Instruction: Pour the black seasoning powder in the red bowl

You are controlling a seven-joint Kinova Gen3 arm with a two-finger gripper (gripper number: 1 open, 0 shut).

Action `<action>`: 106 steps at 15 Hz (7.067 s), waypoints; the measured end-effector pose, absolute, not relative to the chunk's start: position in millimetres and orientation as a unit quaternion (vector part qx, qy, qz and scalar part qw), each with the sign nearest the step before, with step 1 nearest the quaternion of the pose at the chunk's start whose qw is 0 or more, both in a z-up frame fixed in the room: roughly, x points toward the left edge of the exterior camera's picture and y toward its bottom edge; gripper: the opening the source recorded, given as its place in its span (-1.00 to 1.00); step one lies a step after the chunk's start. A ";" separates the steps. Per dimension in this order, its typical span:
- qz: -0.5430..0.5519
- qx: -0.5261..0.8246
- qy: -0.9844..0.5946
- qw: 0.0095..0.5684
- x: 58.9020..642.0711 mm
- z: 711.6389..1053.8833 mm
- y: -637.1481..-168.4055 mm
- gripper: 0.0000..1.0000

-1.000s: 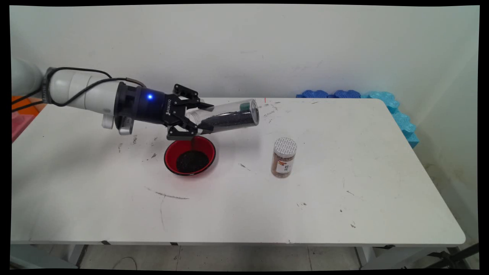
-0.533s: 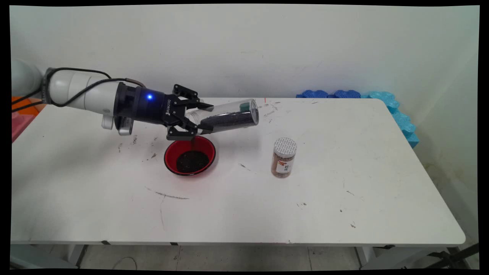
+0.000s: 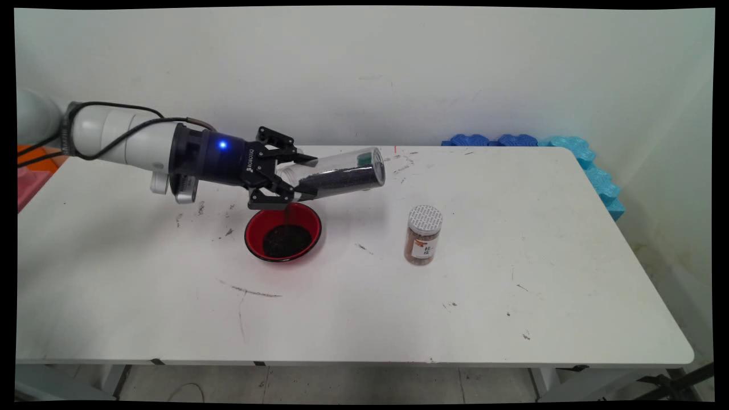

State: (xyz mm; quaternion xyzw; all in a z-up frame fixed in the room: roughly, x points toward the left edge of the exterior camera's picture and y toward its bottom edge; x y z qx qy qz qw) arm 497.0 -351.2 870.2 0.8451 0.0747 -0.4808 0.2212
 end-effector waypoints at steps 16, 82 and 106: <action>-0.480 0.845 0.088 0.216 497.7 869.0 -350.3 -1.00; -0.383 0.834 -0.203 0.342 488.7 885.8 -366.4 -1.00; -0.258 0.758 -0.444 0.403 482.4 909.5 -375.2 -1.00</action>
